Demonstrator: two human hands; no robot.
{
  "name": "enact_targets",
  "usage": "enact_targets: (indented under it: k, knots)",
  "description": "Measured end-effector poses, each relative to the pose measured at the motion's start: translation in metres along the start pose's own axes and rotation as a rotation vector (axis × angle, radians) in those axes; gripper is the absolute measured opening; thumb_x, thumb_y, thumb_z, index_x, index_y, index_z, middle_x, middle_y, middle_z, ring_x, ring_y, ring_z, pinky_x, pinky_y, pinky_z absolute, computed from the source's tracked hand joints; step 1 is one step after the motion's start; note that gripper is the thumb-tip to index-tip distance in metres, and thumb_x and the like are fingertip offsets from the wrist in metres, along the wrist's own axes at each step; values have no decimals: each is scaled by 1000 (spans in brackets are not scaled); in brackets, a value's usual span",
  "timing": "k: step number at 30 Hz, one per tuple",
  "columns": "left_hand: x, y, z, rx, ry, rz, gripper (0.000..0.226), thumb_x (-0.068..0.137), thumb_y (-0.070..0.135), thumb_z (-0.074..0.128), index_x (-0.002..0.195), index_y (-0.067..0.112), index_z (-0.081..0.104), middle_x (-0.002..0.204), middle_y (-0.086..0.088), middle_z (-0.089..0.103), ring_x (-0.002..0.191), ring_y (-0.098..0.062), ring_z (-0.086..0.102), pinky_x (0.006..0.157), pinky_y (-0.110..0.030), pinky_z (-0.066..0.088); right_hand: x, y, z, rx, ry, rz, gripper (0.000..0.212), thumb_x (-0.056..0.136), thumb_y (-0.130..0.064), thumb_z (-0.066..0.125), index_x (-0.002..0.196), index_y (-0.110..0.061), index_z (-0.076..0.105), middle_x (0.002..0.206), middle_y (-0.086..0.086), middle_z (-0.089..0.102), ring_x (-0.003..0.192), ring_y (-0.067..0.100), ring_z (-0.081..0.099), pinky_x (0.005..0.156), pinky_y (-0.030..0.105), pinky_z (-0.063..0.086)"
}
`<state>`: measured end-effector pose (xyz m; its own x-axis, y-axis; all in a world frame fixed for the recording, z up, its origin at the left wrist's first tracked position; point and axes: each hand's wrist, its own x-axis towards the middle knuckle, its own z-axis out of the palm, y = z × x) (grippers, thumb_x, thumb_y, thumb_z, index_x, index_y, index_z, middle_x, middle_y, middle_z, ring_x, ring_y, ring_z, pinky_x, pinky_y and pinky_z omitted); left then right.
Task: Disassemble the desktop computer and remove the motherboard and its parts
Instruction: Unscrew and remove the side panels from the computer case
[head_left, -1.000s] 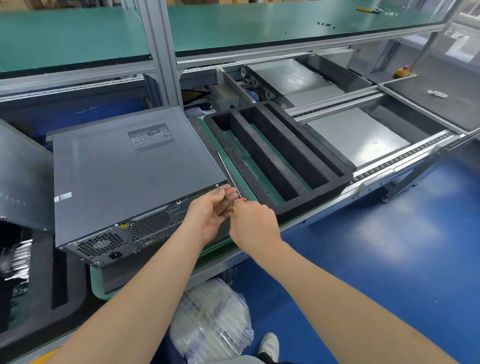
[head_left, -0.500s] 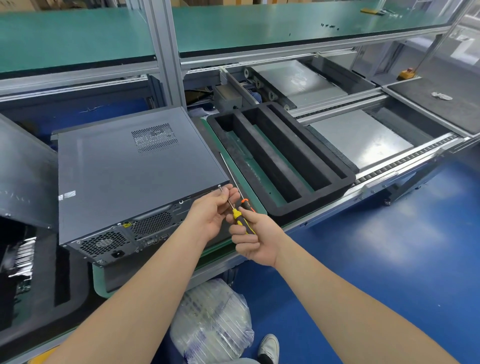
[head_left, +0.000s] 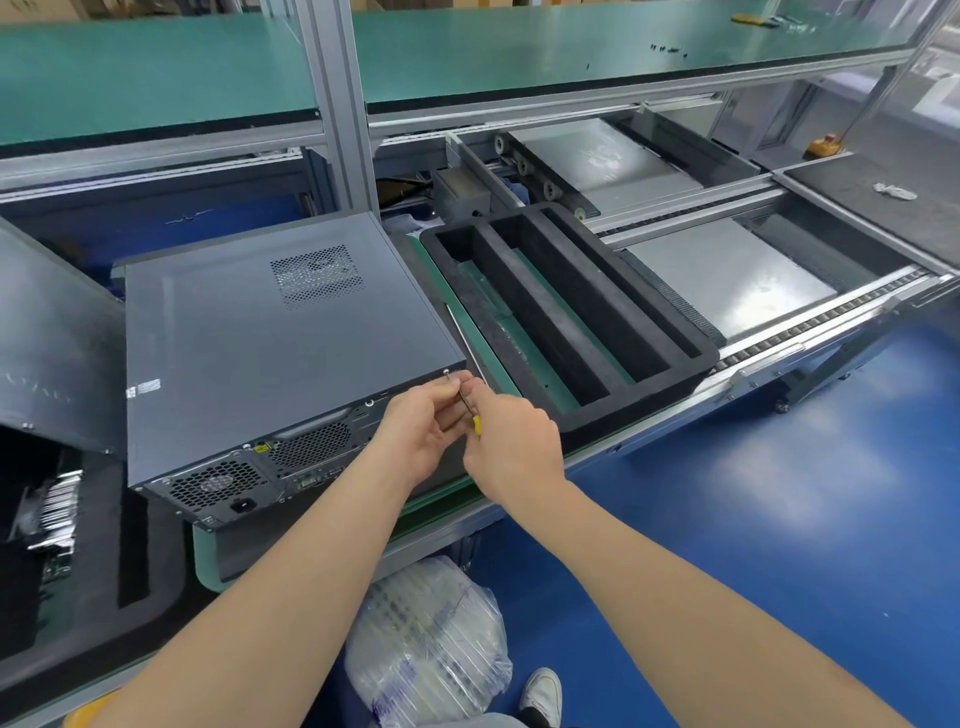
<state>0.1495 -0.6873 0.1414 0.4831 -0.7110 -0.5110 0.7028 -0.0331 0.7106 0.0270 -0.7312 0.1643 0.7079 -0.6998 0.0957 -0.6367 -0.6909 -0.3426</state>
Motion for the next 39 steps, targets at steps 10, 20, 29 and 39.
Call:
enact_targets:
  k: [10, 20, 29, 39]
  knots:
    - [6, -1, 1, 46, 67, 34, 16, 95, 5, 69, 111, 2, 74, 98, -10, 80, 80, -18, 77, 71, -29, 58, 8, 12, 4, 487, -115, 209, 24, 90, -41, 70, 92, -20, 58, 82, 1, 66, 71, 21, 62, 66, 38, 54]
    - [2, 1, 4, -13, 11, 9, 18, 101, 3, 60, 116, 1, 70, 96, -10, 79, 73, -16, 76, 53, -23, 55, -8, 35, 10, 2059, -897, 698, 36, 106, -40, 47, 98, -6, 59, 60, 2, 52, 30, 5, 34, 31, 16, 18]
    - [2, 1, 0, -72, -1, -4, 21, 103, -2, 52, 117, -2, 68, 104, -15, 79, 92, -23, 78, 68, -28, 62, -3, 17, 6, 953, -266, 403, 33, 92, -32, 75, 86, -3, 62, 68, 10, 66, 47, 19, 61, 45, 30, 49]
    - [-1, -2, 6, -54, 40, 19, 22, 94, 2, 70, 116, 1, 72, 104, -12, 79, 93, -20, 78, 69, -28, 63, -1, 14, 11, -143, 190, -113, 47, 84, -21, 78, 126, -27, 57, 90, -3, 67, 64, 27, 67, 55, 27, 35]
